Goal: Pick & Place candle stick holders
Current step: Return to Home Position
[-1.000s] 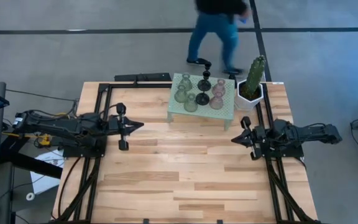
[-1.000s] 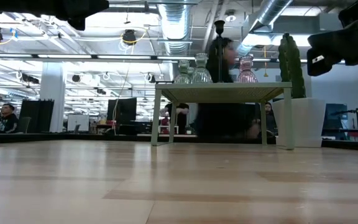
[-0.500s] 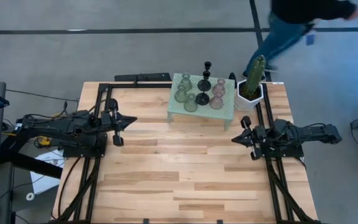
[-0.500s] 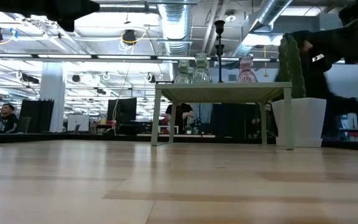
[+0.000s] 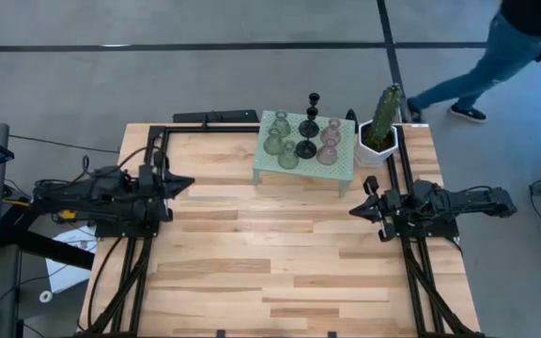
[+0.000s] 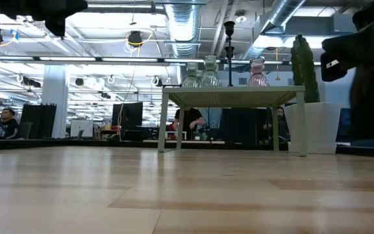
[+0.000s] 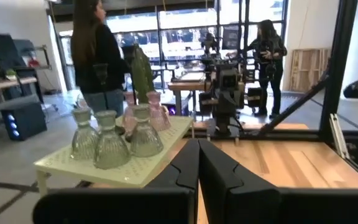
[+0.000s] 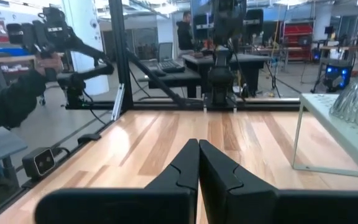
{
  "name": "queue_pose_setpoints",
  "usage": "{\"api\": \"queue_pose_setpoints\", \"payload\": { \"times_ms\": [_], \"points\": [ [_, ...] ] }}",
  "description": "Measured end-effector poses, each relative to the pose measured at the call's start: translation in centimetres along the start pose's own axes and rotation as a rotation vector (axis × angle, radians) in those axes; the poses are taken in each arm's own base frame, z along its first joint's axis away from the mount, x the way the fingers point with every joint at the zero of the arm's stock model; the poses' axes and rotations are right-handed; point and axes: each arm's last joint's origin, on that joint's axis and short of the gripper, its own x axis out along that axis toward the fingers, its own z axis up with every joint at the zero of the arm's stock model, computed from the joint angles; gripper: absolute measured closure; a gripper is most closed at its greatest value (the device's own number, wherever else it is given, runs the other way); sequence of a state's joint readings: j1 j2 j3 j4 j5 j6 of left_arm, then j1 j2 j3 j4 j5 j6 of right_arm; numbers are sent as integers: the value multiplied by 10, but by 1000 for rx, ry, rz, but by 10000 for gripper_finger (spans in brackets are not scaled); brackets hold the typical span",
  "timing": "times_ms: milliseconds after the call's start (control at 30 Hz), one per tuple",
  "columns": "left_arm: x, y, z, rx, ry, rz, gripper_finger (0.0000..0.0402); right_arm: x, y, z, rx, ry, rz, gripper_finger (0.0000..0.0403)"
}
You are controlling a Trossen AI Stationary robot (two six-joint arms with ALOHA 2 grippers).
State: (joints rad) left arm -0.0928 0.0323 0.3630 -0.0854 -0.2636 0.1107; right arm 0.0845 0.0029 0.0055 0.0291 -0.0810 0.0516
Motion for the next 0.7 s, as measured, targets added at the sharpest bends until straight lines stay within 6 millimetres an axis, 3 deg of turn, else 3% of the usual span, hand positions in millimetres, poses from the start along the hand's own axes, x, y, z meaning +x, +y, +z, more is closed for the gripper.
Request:
{"api": "queue_pose_setpoints", "payload": {
  "times_ms": [367,700],
  "points": [
    [-4,1,-3,9,8,-3,396,0,0,1,-6,-6,-1,403],
    [6,-8,-56,-51,133,-7,396,0,0,0,-9,-2,-2,403]
  ]
}}
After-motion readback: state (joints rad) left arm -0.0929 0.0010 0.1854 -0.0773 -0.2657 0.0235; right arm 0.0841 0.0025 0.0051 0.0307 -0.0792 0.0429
